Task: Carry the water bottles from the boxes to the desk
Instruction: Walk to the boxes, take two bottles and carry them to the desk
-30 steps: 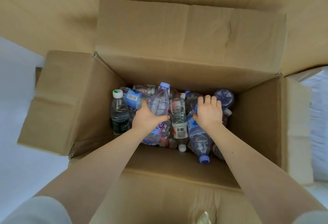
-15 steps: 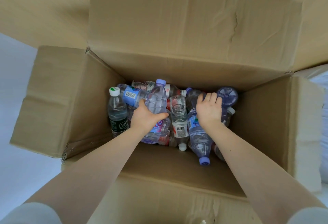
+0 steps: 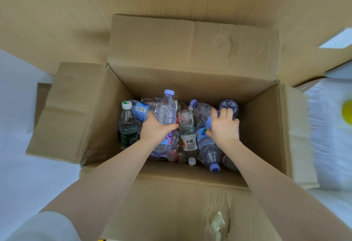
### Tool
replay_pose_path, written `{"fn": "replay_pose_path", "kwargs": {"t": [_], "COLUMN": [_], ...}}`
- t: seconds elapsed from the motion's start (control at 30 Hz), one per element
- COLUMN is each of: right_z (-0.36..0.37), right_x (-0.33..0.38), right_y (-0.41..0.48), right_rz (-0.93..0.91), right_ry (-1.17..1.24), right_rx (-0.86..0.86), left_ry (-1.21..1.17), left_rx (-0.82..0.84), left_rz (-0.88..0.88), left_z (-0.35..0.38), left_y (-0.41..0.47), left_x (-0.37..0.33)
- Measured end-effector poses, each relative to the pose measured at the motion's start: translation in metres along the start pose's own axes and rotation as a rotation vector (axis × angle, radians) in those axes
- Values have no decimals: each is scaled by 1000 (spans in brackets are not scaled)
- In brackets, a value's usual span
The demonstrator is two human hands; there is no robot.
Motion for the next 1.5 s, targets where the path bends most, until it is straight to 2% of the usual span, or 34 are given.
{"fn": "replay_pose_path", "kwargs": {"t": [0.13,0.37,0.5,0.57,0.63,0.73,0.87,1.03,1.27,1.5], "right_z": [-31,-103,-135,-148,-153,-162,-152,-127,-77,-14], "right_x": [-4,-28,-47,-58,-72,-97,-132,-179,-244,-264], "right_y": [-24,-89,-122,-137,-152,-181,-227,-316,-486,-673], "right_rz": [18,134,241,328,416,491,638,738,833,979], "right_ry": [72,392,564,688,856,1190,1761,2227,2405,2459], "right_rx": [-188,-471,-530,-483,-397,-422,-416,-468,-622,-832], "left_ry": [-104,-366,-461,-522,-560,-634,-657,-568,-531,-385], "left_rx": [-5,42,136,215,280,390,661,952,1180,1391], "left_rz": [60,163,255,307,356,375,386,544,482,514], "left_z": [-10,-39,-51,-50,-45,-32,-1,50,136,211], "left_y": [-7,-35,-52,-65,-78,-102,-150,-240,-395,-566], "left_x": [-12,-49,-80,-100,-118,-139,-166,-198,-181,-124]}}
Point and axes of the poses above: each hand's wrist, its own y-axis towards the middle knuckle, its own z-axis out of the palm, x = y × z, the point moved 7 cm from there along y, towards the middle knuckle, and after that the axes turned 12 degrees about z, right-handed, at the moved point
